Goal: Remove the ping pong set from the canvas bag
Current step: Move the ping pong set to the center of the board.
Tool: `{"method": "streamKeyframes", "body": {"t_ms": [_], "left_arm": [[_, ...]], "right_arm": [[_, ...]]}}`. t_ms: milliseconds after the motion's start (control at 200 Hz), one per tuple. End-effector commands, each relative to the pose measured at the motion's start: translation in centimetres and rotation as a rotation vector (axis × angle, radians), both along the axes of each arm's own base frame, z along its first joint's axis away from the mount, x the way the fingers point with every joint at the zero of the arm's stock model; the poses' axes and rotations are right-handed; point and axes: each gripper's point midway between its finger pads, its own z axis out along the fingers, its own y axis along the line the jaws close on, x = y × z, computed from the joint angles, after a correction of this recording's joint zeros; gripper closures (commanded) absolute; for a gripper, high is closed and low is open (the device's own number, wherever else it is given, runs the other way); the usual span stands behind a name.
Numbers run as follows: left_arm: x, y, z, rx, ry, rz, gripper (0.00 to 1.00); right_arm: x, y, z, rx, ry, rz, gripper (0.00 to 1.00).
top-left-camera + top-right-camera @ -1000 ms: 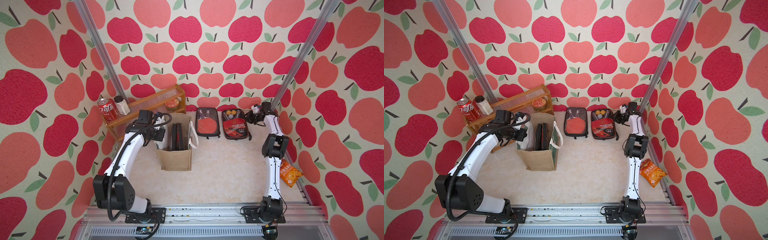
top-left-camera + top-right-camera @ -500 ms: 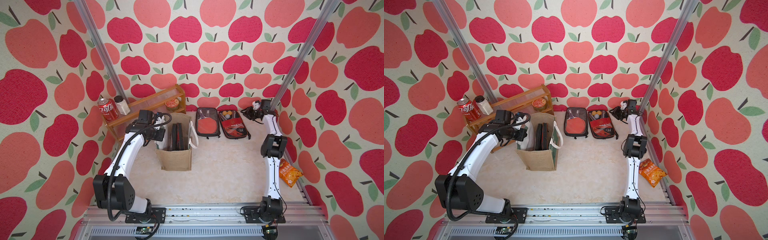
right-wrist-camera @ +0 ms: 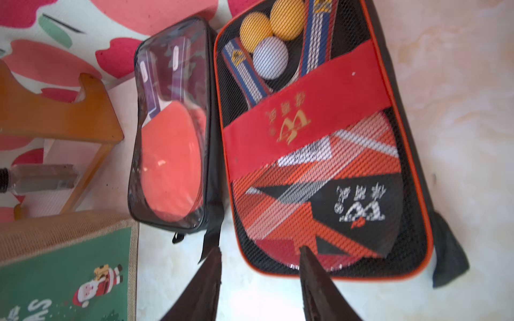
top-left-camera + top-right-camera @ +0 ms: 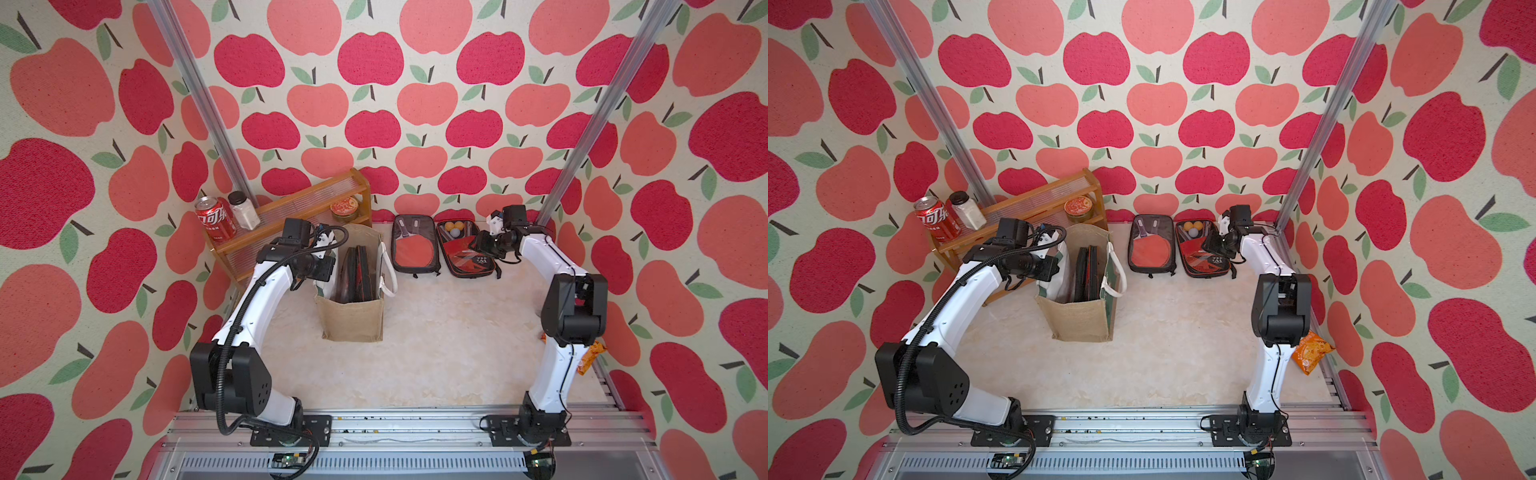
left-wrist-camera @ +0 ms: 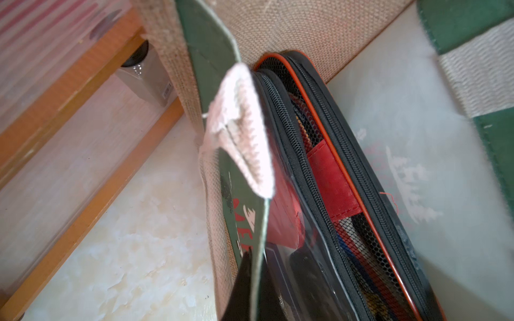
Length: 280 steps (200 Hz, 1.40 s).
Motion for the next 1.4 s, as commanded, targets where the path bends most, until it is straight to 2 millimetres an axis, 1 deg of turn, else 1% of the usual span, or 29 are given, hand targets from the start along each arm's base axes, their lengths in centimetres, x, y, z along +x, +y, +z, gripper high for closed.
{"method": "streamKeyframes", "body": {"t_ms": [0,5,30,40,115,175,250,425,655,770,860,955,1076,1151,1206,1271,1351,1396], "left_arm": [[0.5,-0.2,-0.2,0.027,0.003,-0.014,1.0],[0.5,-0.2,-0.2,0.027,0.003,-0.015,1.0],[0.5,-0.2,-0.2,0.028,0.003,-0.016,1.0],[0.5,-0.3,-0.2,0.029,0.003,-0.018,1.0],[0.5,-0.4,-0.1,0.033,0.005,-0.02,1.0],[0.5,-0.4,0.0,0.035,0.003,-0.02,1.0],[0.5,-0.3,0.2,0.037,-0.004,-0.019,1.0],[0.3,-0.1,0.7,0.037,-0.012,-0.011,1.0],[0.1,0.4,0.8,0.029,-0.016,0.002,1.0],[0.0,0.6,0.8,0.027,-0.017,0.006,1.0],[0.0,0.7,0.7,0.025,-0.014,0.008,1.0],[0.0,0.7,0.7,0.024,-0.014,0.006,1.0],[-0.1,0.8,0.7,0.026,-0.016,0.008,1.0],[-0.1,0.8,0.8,0.024,-0.018,0.007,1.0],[-0.1,0.9,0.9,0.023,-0.019,0.01,1.0],[-0.2,0.9,0.9,0.02,-0.018,0.009,1.0],[-0.1,0.9,1.1,0.016,-0.021,0.01,1.0],[-0.1,0.8,1.2,0.011,-0.017,0.005,1.0]], "right_arm": [[-3.2,-1.0,-3.8,-0.117,0.078,0.002,0.54],[-3.5,-1.1,-4.1,-0.121,0.087,0.001,0.54],[-4.0,-0.8,-4.4,-0.134,0.092,0.007,0.55],[-4.4,-0.9,-4.8,-0.139,0.102,0.009,0.56],[-5.9,-0.4,-5.9,-0.179,0.122,0.027,0.58],[-6.6,-0.2,-6.6,-0.198,0.131,0.034,0.6],[-6.9,-0.2,-7.5,-0.203,0.145,0.032,0.6],[-6.2,0.2,-9.3,-0.203,0.174,0.029,0.62],[-3.5,0.9,-10.1,-0.214,0.168,0.009,0.63],[-1.8,1.4,-10.0,-0.2,0.153,0.004,0.63],[-0.8,2.2,-9.9,-0.193,0.146,0.014,0.63],[0.0,3.0,-9.9,-0.193,0.144,0.024,0.63],[0.6,3.5,-9.4,-0.193,0.137,0.027,0.63],[0.4,3.9,-9.1,-0.187,0.14,0.035,0.63],[-0.1,4.5,-8.6,-0.188,0.136,0.053,0.62],[-1.0,5.3,-7.8,-0.197,0.124,0.081,0.6],[-2.3,6.4,-6.0,-0.195,0.098,0.107,0.56],[-2.8,7.2,-4.3,-0.168,0.077,0.114,0.56]]}}
